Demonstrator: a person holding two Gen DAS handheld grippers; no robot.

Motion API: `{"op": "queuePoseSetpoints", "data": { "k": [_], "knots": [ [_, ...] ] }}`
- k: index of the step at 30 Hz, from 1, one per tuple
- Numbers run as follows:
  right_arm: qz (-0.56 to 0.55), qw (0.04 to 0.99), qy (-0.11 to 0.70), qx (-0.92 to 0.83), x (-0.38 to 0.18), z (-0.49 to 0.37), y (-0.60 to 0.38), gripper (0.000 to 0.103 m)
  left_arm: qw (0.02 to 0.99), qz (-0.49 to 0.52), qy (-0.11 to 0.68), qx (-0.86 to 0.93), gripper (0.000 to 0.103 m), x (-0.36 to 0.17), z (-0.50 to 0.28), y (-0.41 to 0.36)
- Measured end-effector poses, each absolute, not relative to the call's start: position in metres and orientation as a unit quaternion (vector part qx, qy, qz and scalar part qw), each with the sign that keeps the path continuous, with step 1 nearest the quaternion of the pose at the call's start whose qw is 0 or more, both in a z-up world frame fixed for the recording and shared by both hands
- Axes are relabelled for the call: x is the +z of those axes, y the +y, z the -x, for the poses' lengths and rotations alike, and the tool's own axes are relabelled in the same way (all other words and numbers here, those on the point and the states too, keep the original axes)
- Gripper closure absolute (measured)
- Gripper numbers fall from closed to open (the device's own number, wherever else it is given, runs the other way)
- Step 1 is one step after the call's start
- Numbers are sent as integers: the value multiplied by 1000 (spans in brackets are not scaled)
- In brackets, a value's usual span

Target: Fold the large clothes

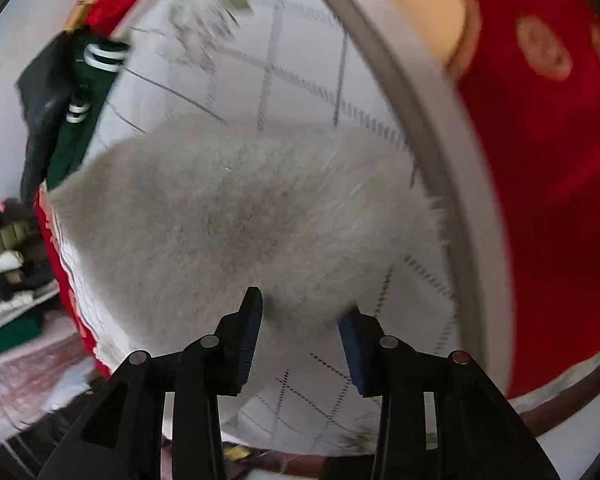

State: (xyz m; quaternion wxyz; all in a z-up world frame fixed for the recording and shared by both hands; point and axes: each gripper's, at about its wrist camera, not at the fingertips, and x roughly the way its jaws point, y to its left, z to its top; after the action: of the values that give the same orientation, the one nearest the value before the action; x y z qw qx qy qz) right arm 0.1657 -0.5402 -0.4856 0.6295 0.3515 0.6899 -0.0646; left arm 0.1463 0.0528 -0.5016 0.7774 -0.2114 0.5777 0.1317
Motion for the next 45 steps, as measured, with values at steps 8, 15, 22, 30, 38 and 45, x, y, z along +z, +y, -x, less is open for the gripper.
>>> {"op": "queuePoseSetpoints", "data": {
  "k": [8, 15, 22, 30, 38, 45],
  "knots": [
    [-214, 695, 681, 89, -425, -248, -462, 61, 773, 221, 574, 154, 10, -520, -172, 34],
    [-128, 631, 759, 95, -541, -320, -382, 66, 757, 228, 571, 220, 10, -524, -152, 82],
    [-141, 638, 752, 88, -510, -320, -380, 65, 755, 267, 537, 266, 10, -513, -148, 149],
    [-172, 652, 728, 125, -449, -306, -383, 64, 743, 251, 578, 225, 71, -579, -204, 170],
    [-107, 621, 758, 170, -465, -303, -331, 64, 751, 295, 543, 233, 92, -566, -172, 184],
    [-20, 588, 801, 114, -534, -311, -285, 64, 745, 272, 565, 228, 85, -578, -174, 186]
  ]
}}
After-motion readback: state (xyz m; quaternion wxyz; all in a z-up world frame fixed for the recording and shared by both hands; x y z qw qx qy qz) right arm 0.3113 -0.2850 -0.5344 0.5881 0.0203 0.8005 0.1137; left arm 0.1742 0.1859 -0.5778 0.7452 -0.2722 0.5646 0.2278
